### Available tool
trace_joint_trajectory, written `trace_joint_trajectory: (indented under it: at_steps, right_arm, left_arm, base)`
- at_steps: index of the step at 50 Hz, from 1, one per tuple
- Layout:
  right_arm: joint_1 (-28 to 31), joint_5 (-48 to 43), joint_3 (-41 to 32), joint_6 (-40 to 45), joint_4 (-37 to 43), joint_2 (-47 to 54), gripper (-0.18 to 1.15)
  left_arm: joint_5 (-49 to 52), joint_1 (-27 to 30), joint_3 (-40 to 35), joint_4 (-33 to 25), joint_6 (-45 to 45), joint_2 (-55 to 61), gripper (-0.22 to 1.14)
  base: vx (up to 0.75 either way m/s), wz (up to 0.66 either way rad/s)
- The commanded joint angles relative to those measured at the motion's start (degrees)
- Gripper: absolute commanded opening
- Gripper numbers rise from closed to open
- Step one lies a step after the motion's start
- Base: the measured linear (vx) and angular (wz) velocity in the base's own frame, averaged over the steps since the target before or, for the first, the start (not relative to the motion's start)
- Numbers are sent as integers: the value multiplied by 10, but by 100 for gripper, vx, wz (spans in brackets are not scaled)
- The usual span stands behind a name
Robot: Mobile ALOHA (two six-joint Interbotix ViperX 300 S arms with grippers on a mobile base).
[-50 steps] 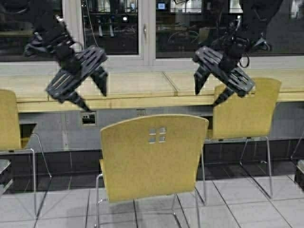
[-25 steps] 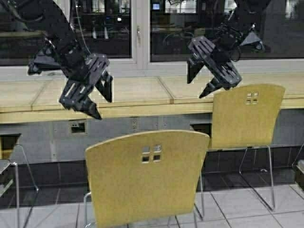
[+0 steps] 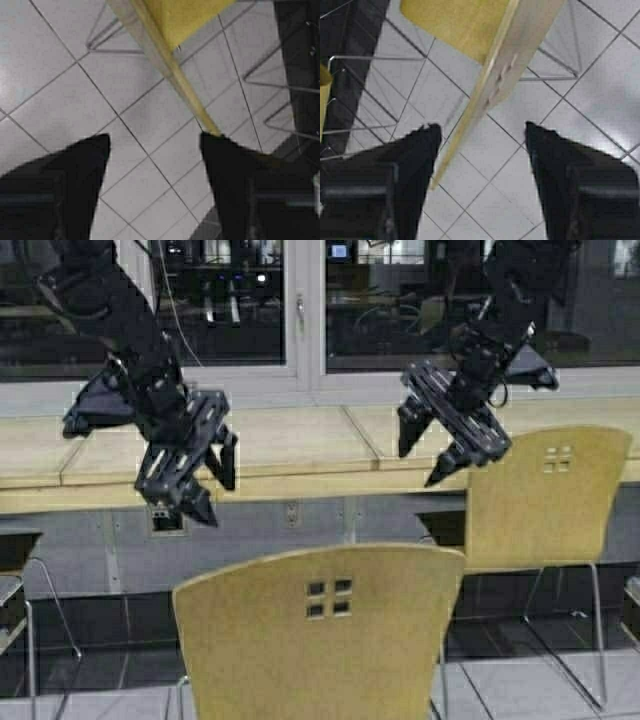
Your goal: Push the chairs under the table
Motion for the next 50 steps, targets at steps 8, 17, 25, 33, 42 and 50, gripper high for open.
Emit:
trace_joint_trajectory:
  at_steps: [8,17,25,33,42,50]
  right_arm:
    - [3,7,-3,-1,6,18,88]
    - [3,11,-5,0,6,43,88]
    - [3,14,-1,0,6,54,88]
    - [3,15,-4,-2,6,63,88]
    - [2,15,-9,-3,6,78,88]
    - [2,15,-28,-3,6,103,88]
  left_arm:
    - [18,-9,-6,-4,-3,22,90]
    - [20,-15,-15,-14,-11,42,90]
    - [28,-41,-23,-26,-28,58,90]
    - [26,-62,-25,-39,-47,78,90]
    - [16,-62,-25,-46,-52,93,91]
    - [4,-59,-32,-54,-53,110,90]
  base:
    - [17,7]
    - [13,4]
    - [9,1]
    - [6,0]
    - [3,-1]
    - [0,-1]
